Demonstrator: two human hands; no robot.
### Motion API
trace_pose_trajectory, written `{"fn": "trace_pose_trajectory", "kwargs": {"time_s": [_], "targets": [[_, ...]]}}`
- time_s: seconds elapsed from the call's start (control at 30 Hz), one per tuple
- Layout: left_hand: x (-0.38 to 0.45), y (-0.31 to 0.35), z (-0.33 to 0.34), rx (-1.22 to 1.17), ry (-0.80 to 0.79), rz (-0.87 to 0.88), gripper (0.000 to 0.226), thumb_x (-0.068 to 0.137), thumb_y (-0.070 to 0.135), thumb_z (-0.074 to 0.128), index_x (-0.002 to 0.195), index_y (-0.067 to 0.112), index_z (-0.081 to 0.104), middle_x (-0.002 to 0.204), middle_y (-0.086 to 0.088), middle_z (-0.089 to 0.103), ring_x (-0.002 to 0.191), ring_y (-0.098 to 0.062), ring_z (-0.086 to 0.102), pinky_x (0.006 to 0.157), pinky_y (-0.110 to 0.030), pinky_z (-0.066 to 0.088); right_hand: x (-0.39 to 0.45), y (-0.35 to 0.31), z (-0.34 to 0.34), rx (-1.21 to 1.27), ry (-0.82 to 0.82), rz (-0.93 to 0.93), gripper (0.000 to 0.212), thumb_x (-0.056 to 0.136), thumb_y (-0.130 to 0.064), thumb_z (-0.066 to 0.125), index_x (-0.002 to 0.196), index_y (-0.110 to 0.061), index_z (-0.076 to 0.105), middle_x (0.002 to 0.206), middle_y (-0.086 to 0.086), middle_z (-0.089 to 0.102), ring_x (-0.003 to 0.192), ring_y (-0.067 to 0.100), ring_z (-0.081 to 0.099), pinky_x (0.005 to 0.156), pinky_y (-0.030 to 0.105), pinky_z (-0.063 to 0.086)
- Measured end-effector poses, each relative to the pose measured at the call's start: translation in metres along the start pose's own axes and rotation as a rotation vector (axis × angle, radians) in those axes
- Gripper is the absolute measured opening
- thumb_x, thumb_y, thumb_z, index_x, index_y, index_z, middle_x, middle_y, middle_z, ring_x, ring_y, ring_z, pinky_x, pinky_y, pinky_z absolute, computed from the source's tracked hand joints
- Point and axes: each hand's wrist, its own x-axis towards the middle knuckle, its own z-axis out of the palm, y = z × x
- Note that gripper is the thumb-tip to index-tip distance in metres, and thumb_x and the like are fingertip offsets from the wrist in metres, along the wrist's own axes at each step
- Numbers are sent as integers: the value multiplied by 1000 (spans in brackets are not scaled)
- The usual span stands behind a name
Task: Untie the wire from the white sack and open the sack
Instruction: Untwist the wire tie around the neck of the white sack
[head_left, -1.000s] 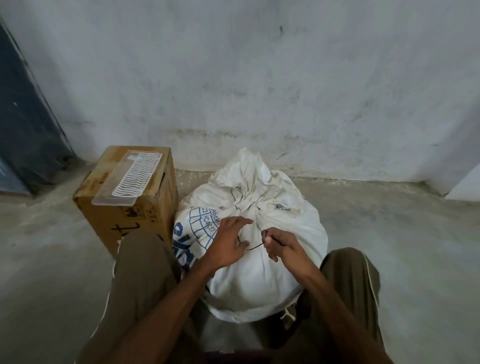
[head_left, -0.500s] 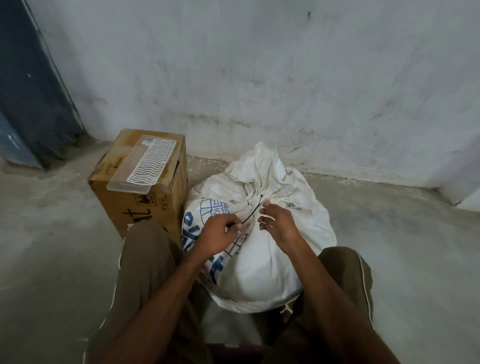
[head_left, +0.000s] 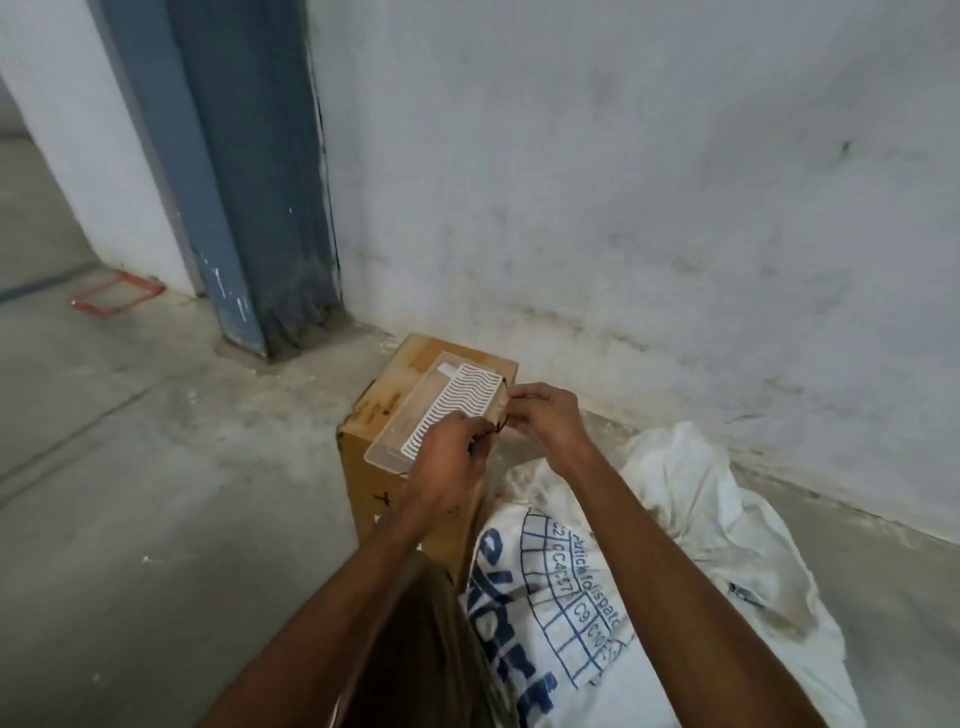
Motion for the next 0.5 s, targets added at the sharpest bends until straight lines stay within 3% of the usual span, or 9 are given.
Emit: {"fn": "trace_pose_trajectory", "kwargs": {"time_s": [0.1, 0.2, 0.37, 0.5], "targets": [[24, -24, -4, 70, 18, -4, 18, 91, 12, 64, 102, 15, 78, 92, -2, 71, 73, -13, 54, 65, -27, 43, 33, -7, 26, -35, -26, -6, 20, 77, 17, 72, 97, 13, 70, 87, 28, 70, 77, 32, 69, 77, 39, 63], [43, -51, 1, 166, 0, -91, 17, 91, 16, 61, 97, 16, 78, 88, -2, 74, 71, -14, 59, 66, -32, 50, 64, 0, 47, -168, 16, -20, 19, 71, 16, 75, 88, 6, 73, 86, 27, 74, 71, 31, 70, 74, 44, 63], [65, -73, 18, 291, -99, -141, 15, 87, 19, 61, 85, 14, 75, 78, -4, 71, 67, -18, 61, 64, -34, 53, 104, 19, 63, -406, 172, -46, 12, 69, 3, 83, 77, -1, 75, 70, 13, 74, 54, 17, 71, 53, 28, 61], [75, -82, 32, 290, -117, -145, 14, 87, 18, 60, 82, 16, 73, 76, -1, 69, 60, -14, 54, 56, -28, 47, 131, 37, 66, -557, 214, -94, 13, 66, -10, 85, 62, -8, 73, 58, 5, 71, 60, 20, 73, 70, 40, 63]]}}
